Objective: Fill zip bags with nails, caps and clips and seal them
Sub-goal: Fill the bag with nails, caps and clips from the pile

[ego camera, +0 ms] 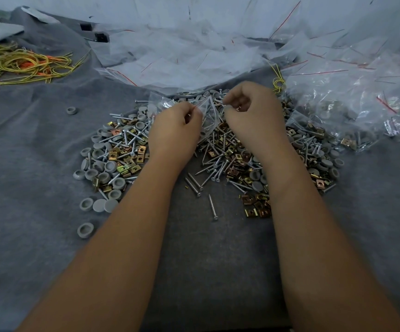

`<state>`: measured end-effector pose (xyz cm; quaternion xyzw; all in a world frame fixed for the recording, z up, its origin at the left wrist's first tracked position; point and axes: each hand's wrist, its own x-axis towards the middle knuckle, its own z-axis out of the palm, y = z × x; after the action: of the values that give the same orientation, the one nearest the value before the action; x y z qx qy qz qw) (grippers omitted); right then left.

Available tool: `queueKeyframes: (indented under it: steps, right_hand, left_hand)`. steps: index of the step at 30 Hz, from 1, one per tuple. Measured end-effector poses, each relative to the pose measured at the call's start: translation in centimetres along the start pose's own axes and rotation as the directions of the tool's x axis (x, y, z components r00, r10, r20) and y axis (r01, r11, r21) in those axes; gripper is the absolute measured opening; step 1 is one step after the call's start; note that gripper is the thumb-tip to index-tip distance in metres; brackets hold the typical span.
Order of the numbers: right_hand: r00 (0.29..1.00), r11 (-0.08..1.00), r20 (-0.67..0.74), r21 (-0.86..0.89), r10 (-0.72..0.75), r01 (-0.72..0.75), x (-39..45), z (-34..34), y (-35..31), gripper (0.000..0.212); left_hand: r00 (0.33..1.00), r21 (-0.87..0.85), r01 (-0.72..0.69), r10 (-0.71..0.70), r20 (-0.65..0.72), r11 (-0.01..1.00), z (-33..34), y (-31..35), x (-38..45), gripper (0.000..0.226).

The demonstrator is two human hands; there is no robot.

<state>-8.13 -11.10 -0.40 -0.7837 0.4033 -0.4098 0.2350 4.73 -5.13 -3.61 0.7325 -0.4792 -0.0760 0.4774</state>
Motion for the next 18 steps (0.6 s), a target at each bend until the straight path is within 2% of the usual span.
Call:
queueKeyframes:
  steps: [3,8,12,14,16,18]
  right_hand:
    - [0.997,0.984,0.022,0.164,-0.080,0.075,-0.3,0.3,-0.7,0.013]
    - [0.988,0.995,0.122,0.040,-0.091,0.087,-0.5,1.1,-0.1,0.021]
    - [0.995,0.990,-0.091,0.140,0.038,-0.025,0.0,0.6,0.1,0.036]
    - [0.973,0.986,-0.186,0.119,0.137,-0.116,0.1,0.1,0.6,0.035]
    - [0.958,0.977,-0.194,0.033,0.211,-0.209,0.1,-0.1,1.3,0.033]
    - [0.973,0.977,-0.119,-0.063,0.196,-0.205,0.0,0.0,1.6,0.041]
  left_hand:
    - [1.000,-0.002,-0.002,0.002,-0.002,1.000,0.0,-0.1,0.1,0.023]
    - [0.999,-0.076,0.000,-0.004,-0.046,0.997,0.1,-0.1,0.2,0.023]
    - [0.985,-0.154,0.005,-0.032,-0.172,0.988,-0.1,0.0,0.1,0.021]
    - [0.967,-0.183,0.018,-0.063,-0.248,0.983,-0.3,-0.2,0.2,0.024]
    - [0.951,-0.209,0.026,-0.089,-0.297,0.978,-0.3,-0.4,0.3,0.026]
    - [0.948,-0.220,0.033,-0.101,-0.302,0.975,-0.3,-0.4,0.3,0.027]
